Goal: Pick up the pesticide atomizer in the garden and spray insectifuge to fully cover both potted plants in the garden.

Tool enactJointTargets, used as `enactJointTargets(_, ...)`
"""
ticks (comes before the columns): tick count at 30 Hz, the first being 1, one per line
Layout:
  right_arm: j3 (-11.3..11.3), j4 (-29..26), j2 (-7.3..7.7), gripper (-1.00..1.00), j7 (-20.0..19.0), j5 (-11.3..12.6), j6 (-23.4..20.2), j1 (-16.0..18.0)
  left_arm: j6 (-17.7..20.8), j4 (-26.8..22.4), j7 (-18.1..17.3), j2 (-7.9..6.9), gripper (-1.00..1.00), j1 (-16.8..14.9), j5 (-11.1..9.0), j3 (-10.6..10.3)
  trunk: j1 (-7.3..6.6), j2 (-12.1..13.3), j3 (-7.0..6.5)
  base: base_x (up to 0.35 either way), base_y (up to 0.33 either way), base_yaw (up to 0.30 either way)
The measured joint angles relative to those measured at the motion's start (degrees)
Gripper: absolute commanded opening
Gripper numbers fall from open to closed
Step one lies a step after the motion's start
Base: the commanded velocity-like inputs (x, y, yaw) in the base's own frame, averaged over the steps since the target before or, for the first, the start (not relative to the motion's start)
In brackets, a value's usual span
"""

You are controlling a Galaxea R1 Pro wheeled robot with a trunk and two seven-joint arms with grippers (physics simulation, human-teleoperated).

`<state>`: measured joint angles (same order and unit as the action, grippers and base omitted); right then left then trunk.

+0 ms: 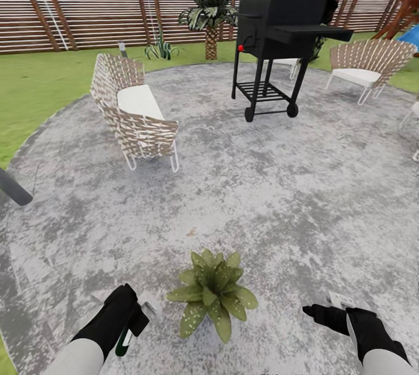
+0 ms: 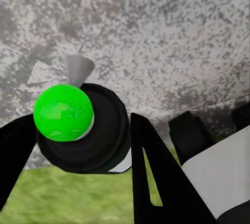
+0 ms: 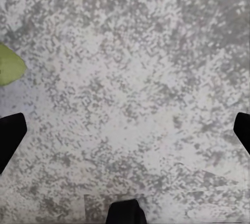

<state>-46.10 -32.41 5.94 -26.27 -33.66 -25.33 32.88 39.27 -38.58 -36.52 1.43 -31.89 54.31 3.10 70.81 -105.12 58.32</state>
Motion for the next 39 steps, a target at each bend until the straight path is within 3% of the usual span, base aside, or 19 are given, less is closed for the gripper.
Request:
enactJointTargets(21,-0.02,-0.07,-0.01,1.0,-0.01,-0.01,-0.04,0.0,-0.04,0.01,0.01,-0.09,-1.0,-0.01,0.04,0.07,0.0,0.0,0.0,0.001,0.048,-0.259)
enactJointTargets(28,0.0,-0.05,-0.01,1.0,0.02,-0.02,0.01,0.02,0.02,-0.05,-0.01,-0.1,-1.0,0.01,0.03,0.09,0.0,0.0,0.0,0.0,0.274,-0.028)
enactJointTargets(39,0.0,-0.08,0.0,1.0,0.0,-0.02,0.01,0.0,0.02,-0.62,0.0,-0.07,-1.0,0.0,0.03,0.1,0.0,0.0,0.0,0.0,0.313,-0.246)
